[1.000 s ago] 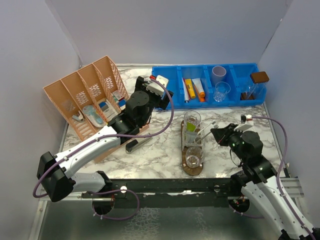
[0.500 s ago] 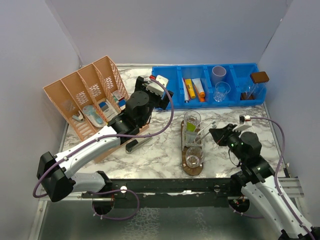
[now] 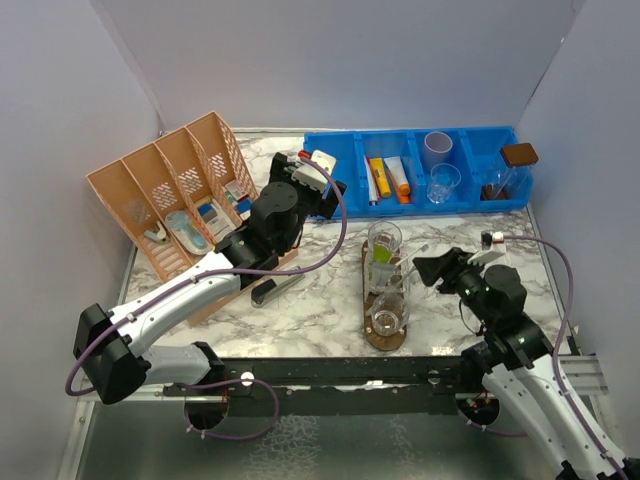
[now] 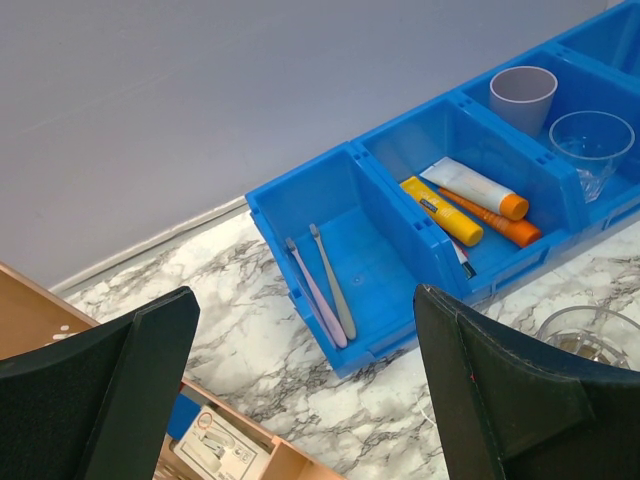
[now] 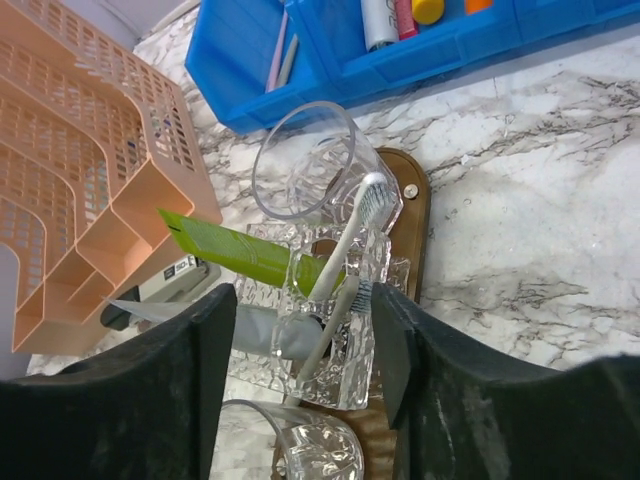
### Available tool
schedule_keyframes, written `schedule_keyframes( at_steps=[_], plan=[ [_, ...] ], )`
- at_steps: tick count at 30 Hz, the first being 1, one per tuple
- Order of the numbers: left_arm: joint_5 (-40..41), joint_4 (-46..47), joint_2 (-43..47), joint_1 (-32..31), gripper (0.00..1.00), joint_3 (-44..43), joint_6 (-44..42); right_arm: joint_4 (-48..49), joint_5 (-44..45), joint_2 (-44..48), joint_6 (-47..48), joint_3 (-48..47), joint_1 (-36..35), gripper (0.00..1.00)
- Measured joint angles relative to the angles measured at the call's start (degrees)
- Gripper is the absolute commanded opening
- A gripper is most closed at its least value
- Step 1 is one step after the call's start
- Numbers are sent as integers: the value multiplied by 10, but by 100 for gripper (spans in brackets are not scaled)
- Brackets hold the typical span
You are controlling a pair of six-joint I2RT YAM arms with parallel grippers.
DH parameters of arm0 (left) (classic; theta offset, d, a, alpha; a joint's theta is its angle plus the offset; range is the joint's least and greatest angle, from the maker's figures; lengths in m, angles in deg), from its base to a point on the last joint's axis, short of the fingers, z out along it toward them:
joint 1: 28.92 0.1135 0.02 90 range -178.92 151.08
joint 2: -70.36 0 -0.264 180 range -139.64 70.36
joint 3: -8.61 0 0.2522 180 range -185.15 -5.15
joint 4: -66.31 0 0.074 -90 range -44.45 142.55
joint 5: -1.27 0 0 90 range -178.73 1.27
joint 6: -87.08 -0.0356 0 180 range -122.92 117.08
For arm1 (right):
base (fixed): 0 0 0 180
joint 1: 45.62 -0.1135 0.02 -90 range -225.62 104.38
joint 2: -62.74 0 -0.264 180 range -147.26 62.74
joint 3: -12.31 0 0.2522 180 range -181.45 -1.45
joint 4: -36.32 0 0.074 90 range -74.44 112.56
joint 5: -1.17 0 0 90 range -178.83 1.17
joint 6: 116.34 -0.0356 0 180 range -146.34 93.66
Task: Prepare toiletry sets of a toothbrush and toothpaste on the tray
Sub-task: Place the toothbrush in the toothpaste holder, then pick up the toothbrush from the toothpaste holder.
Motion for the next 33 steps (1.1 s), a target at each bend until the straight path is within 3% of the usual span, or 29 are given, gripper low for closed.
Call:
schedule_keyframes(
  at_steps=[6,10,17,21,33],
  plan=[
    [0,0,0,0,92,0,2,-63,20,11,1,-70,0,65],
    [0,0,0,0,92,0,4,-73,39,19,-1,-102,0,59],
    [0,0,1,0,92,0,4,-93,42,-19,-22,-92,0,56],
    [0,0,1,0,92,0,4,-93,35,-55,-26,-75,0,45],
    [0,-1,1,0,92,0,5,-42,-3,-119,-34,-18,0,39]
  ],
)
